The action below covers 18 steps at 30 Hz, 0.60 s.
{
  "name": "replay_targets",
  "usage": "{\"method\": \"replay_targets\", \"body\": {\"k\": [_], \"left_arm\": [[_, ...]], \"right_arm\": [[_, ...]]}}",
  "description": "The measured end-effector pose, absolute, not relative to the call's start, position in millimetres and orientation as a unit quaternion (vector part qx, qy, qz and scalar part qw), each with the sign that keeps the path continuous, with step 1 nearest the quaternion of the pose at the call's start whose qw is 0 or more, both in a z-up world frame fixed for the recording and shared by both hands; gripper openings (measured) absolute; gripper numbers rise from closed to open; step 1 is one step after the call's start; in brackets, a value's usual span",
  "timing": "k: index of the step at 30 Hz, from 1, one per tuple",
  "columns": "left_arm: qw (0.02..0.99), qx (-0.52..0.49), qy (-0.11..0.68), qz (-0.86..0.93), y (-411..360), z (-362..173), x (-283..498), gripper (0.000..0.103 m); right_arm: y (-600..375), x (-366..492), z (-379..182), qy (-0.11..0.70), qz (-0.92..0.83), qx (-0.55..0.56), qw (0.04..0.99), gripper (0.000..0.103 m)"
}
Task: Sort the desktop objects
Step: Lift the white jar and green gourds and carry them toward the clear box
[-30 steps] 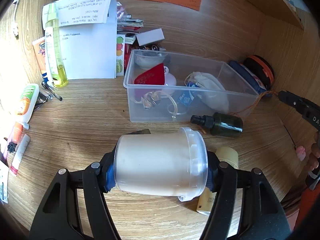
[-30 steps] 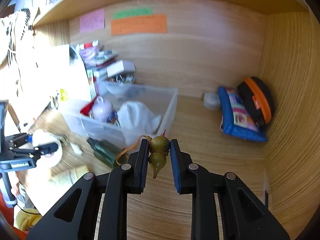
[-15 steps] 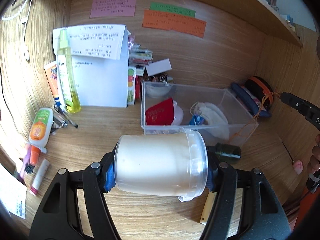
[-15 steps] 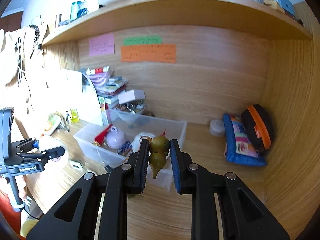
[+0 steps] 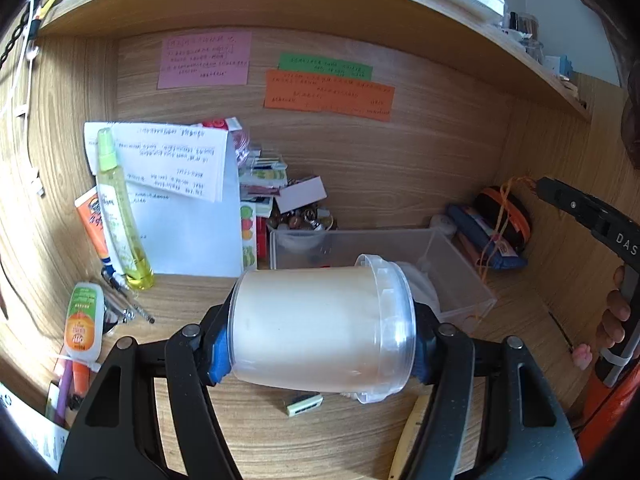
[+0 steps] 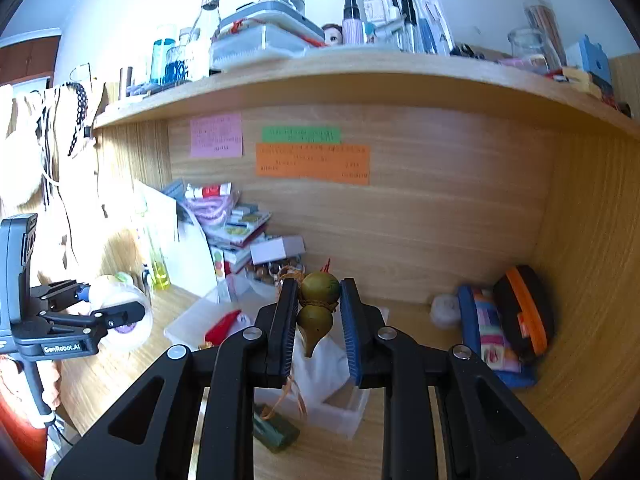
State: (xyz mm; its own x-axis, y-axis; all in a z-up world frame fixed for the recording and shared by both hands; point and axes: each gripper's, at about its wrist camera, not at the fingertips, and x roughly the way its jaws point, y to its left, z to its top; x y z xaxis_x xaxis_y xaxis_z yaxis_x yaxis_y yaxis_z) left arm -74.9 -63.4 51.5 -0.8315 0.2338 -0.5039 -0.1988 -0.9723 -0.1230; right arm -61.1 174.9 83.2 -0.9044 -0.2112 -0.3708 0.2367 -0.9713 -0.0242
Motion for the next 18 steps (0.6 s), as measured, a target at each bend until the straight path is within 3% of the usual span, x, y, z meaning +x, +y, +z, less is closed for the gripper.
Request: {"method": "replay_targets", "body": {"k": [9,18], "left_arm": [[0.120,-0.254,-0.026,0.959,-58.2,69.2,-99.3,0.066],[0.135,-0.285,-0.017,0.949,-39.9,52.7,-136.0,0.066]], "right_arm": [[173.5,-82.6,96.2,0.026,-0.978,0.172,0.114,0.019],[181.4,-108.7,80.3,0.012,-0.974,0.194,0.116,0.019]]}}
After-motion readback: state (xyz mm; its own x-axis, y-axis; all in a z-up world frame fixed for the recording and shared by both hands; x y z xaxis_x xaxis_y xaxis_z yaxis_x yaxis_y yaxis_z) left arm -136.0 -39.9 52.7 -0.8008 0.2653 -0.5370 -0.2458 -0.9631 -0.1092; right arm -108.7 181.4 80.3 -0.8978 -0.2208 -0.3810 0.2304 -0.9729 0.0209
